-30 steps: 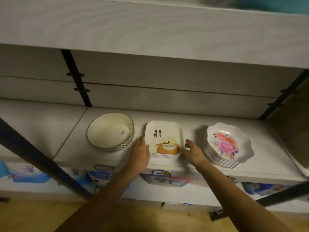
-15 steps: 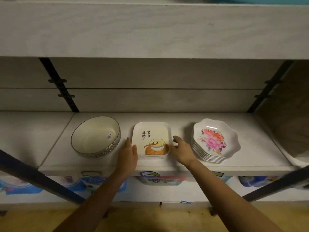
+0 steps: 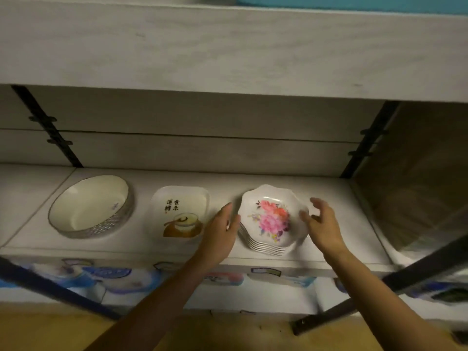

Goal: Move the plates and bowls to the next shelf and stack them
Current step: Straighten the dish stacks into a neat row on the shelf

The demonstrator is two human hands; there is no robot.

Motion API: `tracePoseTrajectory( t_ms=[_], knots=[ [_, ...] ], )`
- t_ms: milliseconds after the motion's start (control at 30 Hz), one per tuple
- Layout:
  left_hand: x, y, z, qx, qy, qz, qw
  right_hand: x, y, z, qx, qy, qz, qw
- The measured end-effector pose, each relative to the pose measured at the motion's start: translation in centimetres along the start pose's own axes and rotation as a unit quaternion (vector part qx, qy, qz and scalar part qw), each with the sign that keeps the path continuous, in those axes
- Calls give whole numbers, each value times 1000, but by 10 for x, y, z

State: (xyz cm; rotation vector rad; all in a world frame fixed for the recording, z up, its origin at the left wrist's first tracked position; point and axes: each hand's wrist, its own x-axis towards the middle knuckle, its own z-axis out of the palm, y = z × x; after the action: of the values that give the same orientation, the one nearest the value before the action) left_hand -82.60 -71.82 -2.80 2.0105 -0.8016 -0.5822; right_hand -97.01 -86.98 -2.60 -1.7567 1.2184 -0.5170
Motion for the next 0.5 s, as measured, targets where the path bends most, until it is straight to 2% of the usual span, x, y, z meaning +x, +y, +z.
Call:
tracePoseTrajectory(
  t_ms=[67, 133, 267, 367, 500],
  knots=[
    [8, -1, 18, -6, -33, -64, 997, 0, 15, -7, 60, -107, 70, 990],
    [14, -4, 27, -73, -67, -119, 988, -2, 21, -10, 130, -179, 103, 970],
    [19, -8, 33, -145, -52, -166, 974, 5, 21, -11, 135, -199, 95, 966],
    [16, 0, 37, -183, -37, -165, 968, 12, 19, -12, 120, -209, 93, 966],
    [15, 4, 40, -164, -28, -158, 973, 23, 16, -13, 102, -219, 95, 966]
  ],
)
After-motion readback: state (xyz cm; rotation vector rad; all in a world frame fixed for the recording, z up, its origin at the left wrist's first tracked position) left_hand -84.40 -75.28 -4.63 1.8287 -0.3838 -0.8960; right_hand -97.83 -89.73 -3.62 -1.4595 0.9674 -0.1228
